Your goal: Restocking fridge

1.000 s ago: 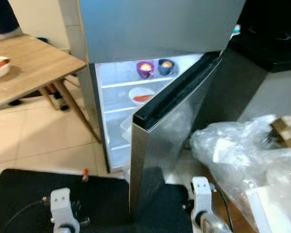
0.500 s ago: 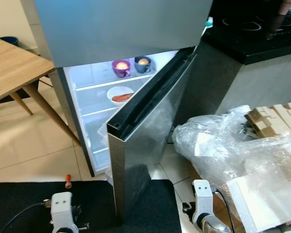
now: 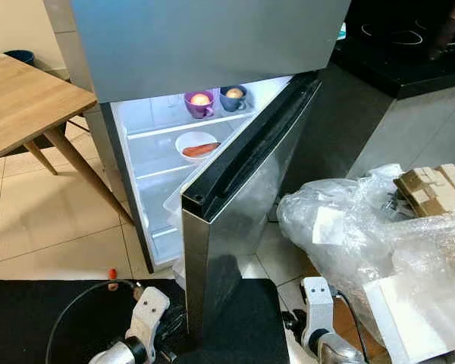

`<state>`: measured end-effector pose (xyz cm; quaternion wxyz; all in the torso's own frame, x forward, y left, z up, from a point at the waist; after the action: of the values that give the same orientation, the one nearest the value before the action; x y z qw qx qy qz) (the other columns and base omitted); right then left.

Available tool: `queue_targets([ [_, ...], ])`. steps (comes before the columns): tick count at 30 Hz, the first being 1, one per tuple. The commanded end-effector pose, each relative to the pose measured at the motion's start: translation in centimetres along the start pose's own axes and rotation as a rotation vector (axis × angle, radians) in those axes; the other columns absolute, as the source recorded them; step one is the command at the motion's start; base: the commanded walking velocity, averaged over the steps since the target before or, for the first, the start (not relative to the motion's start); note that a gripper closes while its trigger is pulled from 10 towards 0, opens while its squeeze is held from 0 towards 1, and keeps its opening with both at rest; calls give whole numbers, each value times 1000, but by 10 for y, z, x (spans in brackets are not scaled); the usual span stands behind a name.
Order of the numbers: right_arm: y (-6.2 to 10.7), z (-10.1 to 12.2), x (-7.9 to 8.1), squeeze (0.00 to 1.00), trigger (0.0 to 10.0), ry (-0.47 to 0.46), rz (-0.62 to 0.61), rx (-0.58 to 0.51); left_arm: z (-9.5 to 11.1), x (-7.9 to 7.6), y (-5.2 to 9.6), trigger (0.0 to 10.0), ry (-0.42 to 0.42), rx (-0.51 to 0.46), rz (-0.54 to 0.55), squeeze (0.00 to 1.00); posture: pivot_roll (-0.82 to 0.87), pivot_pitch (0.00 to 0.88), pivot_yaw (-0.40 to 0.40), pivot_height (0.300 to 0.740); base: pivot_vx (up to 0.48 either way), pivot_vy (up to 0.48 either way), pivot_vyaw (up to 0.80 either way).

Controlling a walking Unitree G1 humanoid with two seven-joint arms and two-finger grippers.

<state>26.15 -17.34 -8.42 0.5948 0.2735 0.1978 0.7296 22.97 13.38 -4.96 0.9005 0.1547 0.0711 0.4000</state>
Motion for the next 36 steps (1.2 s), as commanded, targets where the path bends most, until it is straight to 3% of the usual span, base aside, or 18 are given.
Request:
queue_targets([
  [1,5,-3,-8,0,10000,-12,-7,-10,-5,-4,6,10000,-34,20,-41,0,-83,87,-38,713,0,0,0],
  [5,10,-9,-13,0,10000,-14,-2,-6,5,-3,-3,10000,-18,-25,-44,0,-79,89,-49,713,0,0,0],
  [12,11,-5,-7,0,10000,-24,50,-42,16,-10,-13,10000,-33,-60,-97,0,-79,92,-49,713,0,0,0],
  [16,21,10,23,0,10000,-30,344,-178,53,-24,-35,10000,-118,-159,-228,0,-92,100,-36,713,0,0,0],
  [24,38,9,30,0,10000,-64,554,-185,77,-38,-47,10000,-147,-215,-335,0,-94,109,-32,713,0,0,0],
  [32,44,16,31,0,10000,-76,630,-216,92,-37,-59,10000,-183,-232,-335,0,-98,114,-32,713,0,0,0],
  [34,45,20,32,0,10000,-76,653,-232,109,-24,-66,10000,-233,-278,-219,0,-100,114,-31,713,0,0,0],
  [36,45,20,32,0,10000,-76,653,-232,109,-24,-66,10000,-233,-278,-219,0,-100,114,-31,713,0,0,0],
])
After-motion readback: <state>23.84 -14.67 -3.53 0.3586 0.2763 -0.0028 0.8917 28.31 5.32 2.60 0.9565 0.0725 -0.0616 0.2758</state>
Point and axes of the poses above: a point about 5 cm out from each wrist's last joint towards the gripper, its own y axis pointing back from the gripper into the wrist, its own z axis along the axis of the wrist's last joint, x = y × z, the point moved 5 cm from there along -y, pointing out of the wrist towards the gripper, and after that the axes turned 1 degree about -y, right-handed, at the moved point
